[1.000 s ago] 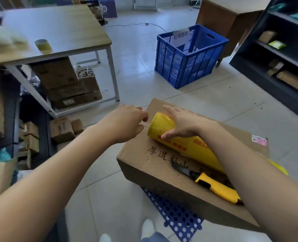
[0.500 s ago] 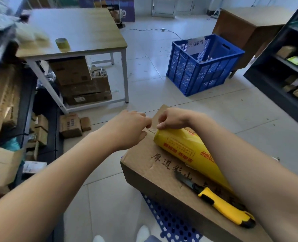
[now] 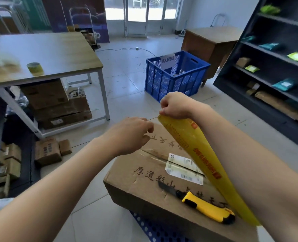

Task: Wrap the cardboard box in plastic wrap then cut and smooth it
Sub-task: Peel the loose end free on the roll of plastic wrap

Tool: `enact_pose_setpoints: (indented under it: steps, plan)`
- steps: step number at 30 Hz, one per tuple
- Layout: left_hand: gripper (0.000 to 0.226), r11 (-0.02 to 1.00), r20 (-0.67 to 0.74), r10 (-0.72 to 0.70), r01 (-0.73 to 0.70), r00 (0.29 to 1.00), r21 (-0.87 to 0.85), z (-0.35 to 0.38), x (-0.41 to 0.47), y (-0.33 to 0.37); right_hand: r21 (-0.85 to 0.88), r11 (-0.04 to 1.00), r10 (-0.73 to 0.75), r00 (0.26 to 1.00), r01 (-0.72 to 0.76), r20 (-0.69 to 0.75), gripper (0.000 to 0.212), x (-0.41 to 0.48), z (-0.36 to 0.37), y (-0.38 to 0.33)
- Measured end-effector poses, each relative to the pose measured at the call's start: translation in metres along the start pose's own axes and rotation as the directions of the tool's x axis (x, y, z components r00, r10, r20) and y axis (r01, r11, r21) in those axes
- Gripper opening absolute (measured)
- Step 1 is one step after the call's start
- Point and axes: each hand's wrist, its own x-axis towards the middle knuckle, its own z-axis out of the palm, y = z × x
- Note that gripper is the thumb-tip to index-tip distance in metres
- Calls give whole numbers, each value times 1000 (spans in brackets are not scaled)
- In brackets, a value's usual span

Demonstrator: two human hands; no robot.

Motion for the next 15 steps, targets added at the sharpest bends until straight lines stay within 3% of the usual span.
enact_pose_setpoints:
  steps: [2,8,15]
  plan:
    - [28,999,-24,37,-37,999,-1,-9,5,9,-146,988,39,992,-56,-118,22,-9,-20,2]
    - [27,988,-153,150,-153,977,-6,-32,8,27,-240,952,107,939,-192,-328,15,-53,-82,-4]
    - [25,949,-369,174,-256,913,-186,-60,-11,22,-289,919,34,784,-268,-620,16,-94,-134,-67]
